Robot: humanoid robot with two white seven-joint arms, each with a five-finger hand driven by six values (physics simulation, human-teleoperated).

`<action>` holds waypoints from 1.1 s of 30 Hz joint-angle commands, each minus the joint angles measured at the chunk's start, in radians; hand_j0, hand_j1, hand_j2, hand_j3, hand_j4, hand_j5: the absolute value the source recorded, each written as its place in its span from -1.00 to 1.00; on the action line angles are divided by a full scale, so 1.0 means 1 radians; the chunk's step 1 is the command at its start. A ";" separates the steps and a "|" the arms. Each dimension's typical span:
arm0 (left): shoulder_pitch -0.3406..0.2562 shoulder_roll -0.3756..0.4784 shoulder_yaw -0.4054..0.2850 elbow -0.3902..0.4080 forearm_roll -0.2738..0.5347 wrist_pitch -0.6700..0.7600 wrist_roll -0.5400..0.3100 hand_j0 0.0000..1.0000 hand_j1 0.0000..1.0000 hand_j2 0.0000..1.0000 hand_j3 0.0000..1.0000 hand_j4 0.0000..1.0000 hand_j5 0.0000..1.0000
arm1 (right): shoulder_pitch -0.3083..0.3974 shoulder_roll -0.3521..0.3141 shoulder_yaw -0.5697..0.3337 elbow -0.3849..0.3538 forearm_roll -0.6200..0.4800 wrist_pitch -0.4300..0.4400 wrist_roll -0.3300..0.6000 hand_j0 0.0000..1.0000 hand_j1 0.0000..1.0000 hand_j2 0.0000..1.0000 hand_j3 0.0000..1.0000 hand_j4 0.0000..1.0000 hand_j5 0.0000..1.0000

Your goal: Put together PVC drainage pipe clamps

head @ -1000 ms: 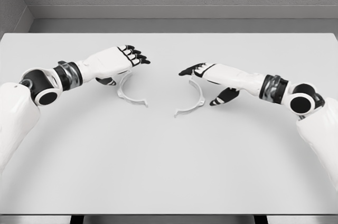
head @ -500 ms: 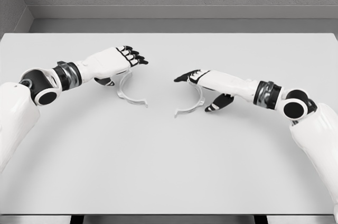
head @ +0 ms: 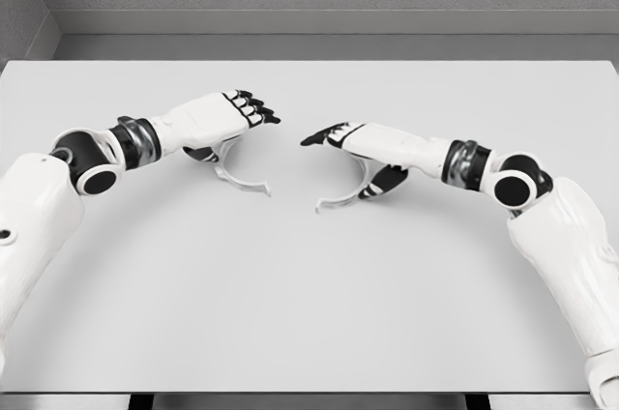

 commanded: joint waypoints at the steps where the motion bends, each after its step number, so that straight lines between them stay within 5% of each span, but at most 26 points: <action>1: -0.002 -0.008 0.000 0.001 0.006 0.001 0.001 1.00 1.00 1.00 1.00 1.00 1.00 | -0.002 0.017 0.013 0.010 0.000 0.003 0.000 1.00 1.00 1.00 1.00 1.00 1.00; 14: -0.003 -0.037 -0.012 -0.001 -0.001 0.001 0.001 1.00 1.00 1.00 1.00 1.00 1.00 | -0.014 0.023 0.017 0.012 0.000 0.003 0.000 1.00 1.00 1.00 1.00 1.00 1.00; 33: -0.005 -0.085 -0.026 -0.007 0.001 0.001 0.001 1.00 1.00 1.00 1.00 1.00 1.00 | -0.014 -0.069 -0.073 0.013 -0.005 0.003 0.000 1.00 1.00 1.00 1.00 1.00 1.00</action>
